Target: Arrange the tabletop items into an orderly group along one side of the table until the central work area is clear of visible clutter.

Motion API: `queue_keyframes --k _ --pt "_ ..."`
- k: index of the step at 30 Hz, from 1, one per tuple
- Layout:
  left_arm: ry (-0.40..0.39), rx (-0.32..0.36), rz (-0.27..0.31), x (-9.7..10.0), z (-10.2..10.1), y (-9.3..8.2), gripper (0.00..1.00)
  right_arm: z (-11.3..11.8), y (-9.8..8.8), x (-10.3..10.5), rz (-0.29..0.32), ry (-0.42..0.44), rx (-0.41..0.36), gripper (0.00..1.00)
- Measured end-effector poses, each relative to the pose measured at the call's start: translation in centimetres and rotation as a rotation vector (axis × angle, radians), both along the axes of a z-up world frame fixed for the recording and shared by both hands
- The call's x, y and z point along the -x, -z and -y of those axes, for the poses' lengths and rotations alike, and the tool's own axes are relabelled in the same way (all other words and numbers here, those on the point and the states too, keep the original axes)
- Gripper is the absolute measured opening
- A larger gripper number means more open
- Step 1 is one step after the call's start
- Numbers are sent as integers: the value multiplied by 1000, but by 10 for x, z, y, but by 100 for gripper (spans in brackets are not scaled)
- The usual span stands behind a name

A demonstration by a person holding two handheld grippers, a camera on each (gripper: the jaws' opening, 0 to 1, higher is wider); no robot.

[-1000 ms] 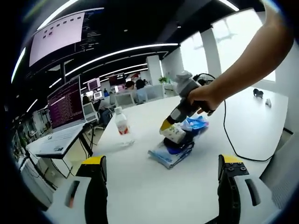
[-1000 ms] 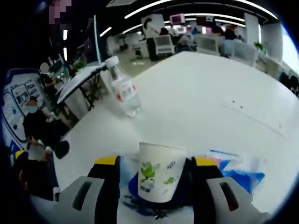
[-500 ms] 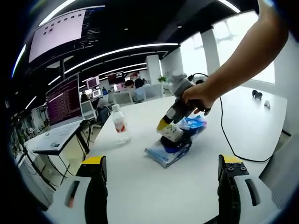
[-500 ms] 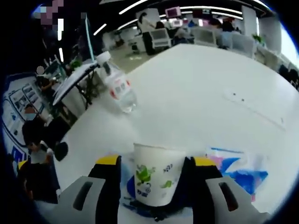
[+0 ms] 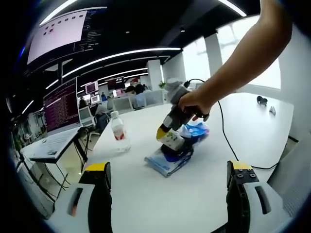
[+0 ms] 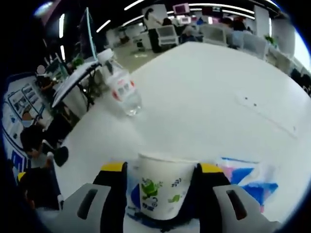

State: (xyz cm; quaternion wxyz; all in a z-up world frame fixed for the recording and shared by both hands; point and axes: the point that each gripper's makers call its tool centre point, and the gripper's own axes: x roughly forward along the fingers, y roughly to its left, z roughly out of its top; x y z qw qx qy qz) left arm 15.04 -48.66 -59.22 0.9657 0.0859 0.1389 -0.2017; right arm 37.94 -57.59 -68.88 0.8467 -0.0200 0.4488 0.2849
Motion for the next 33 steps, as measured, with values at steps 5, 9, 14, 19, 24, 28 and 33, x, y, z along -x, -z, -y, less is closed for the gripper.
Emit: queue_keyframes --k 5,9,14,19,24,28,33 --pt "-12 4 -4 -1 -2 0 100 -2 5 -4 -13 0 8 50" --pt "-17 4 -4 -1 -3 0 100 -2 6 -2 -28 3 18 47" --pt "-18 0 -2 -1 -3 0 100 -1 5 -1 -29 3 19 42" --pt "-16 -2 1 0 -2 0 100 1 2 0 -31 6 17 42" --pt "-16 -3 1 0 -2 -1 100 2 -2 -1 -28 11 1 41" --pt "-10 -6 3 0 -1 -1 100 3 -5 -3 -29 21 -21 40" --pt "-4 -4 4 1 0 0 100 4 -12 -1 -18 19 -36 40"
